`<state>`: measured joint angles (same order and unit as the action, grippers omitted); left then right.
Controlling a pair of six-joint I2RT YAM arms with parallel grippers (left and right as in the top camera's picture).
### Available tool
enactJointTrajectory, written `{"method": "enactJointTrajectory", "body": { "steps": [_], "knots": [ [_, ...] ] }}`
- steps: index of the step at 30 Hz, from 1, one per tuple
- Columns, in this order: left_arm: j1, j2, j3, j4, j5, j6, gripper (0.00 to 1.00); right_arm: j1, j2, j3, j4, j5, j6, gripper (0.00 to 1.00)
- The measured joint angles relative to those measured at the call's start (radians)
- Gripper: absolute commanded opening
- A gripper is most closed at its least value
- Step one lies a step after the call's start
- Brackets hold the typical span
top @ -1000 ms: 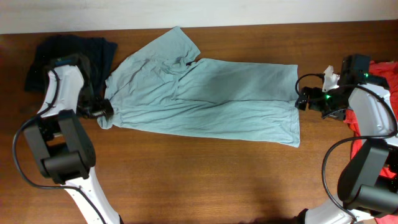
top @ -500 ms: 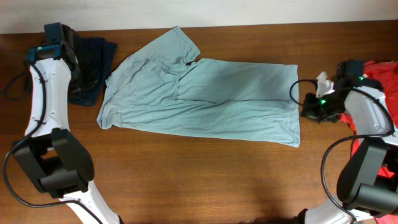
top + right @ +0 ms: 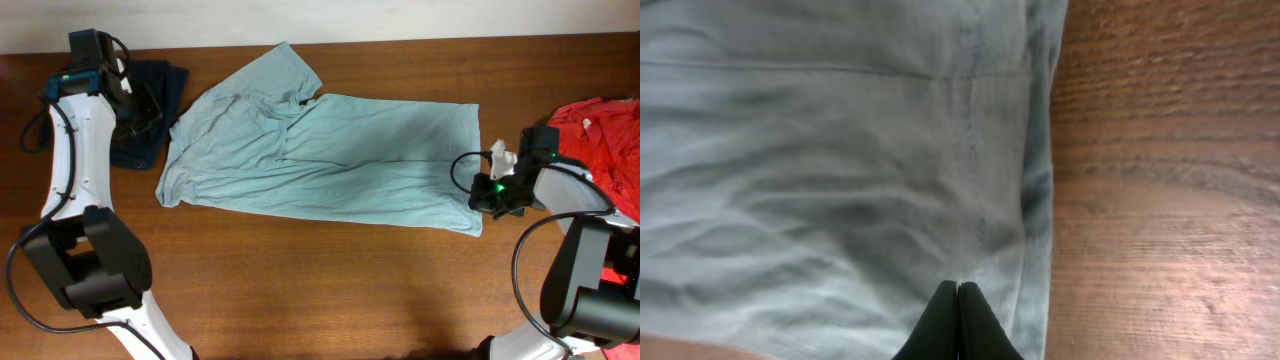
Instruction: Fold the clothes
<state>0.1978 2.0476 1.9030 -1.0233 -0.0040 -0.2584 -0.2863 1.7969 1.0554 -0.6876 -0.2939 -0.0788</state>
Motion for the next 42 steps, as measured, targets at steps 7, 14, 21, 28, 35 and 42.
{"method": "enactJointTrajectory", "body": {
  "steps": [7,14,21,28,35,42],
  "knots": [
    [0.000,0.000,-0.022,0.026,-0.026,0.000,0.02,0.000,-0.016,-0.092,0.175,0.058,0.000,0.04],
    [0.000,0.000,-0.027,0.027,-0.030,0.000,0.01,0.010,-0.038,-0.123,0.235,0.161,-0.001,0.04],
    [0.000,0.000,-0.027,0.035,-0.030,0.000,0.01,0.010,-0.042,-0.122,0.229,0.336,0.000,0.04],
    [-0.022,0.000,-0.028,0.060,-0.031,0.000,0.00,0.010,-0.042,-0.122,0.217,0.454,0.000,0.04],
    [-0.134,0.000,-0.028,0.158,-0.034,0.042,0.01,0.007,-0.012,-0.035,0.087,0.495,0.000,0.04],
    [-0.251,0.000,-0.028,0.245,-0.037,0.120,0.04,0.007,-0.008,0.147,-0.070,0.437,0.001,0.04]
  ]
}}
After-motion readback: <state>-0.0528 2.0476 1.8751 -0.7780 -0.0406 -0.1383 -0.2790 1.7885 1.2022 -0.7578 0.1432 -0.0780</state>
